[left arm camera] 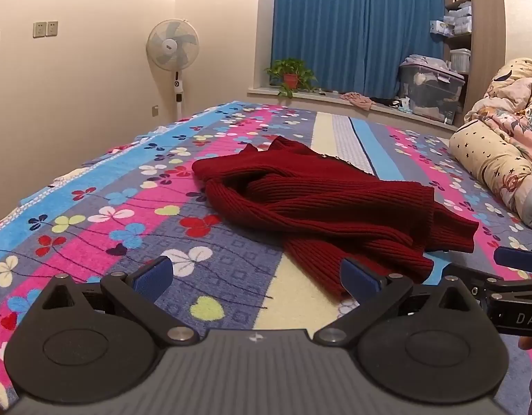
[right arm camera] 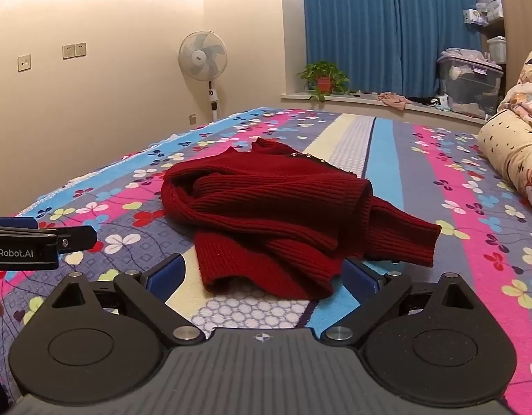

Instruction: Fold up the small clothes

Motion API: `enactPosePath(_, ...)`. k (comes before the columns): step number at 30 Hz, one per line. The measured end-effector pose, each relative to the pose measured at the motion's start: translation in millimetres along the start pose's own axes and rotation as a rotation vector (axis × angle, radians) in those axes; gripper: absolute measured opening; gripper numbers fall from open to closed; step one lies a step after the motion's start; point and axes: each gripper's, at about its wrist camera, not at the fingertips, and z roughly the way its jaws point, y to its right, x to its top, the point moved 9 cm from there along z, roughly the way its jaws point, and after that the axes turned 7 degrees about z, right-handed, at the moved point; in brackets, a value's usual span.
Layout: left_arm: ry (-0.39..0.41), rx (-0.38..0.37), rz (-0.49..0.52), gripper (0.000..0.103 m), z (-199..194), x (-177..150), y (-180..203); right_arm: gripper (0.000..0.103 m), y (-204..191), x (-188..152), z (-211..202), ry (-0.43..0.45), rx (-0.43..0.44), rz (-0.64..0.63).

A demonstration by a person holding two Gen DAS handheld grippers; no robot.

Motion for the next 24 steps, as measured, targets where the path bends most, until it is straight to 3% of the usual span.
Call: enactPosePath(24, 0.005, -0.011, 0.008, 0.103, -1.0, 1.6, 6.4, 0.093, -8.0, -0.2, -0.8, 0.031, 0.027, -0.037)
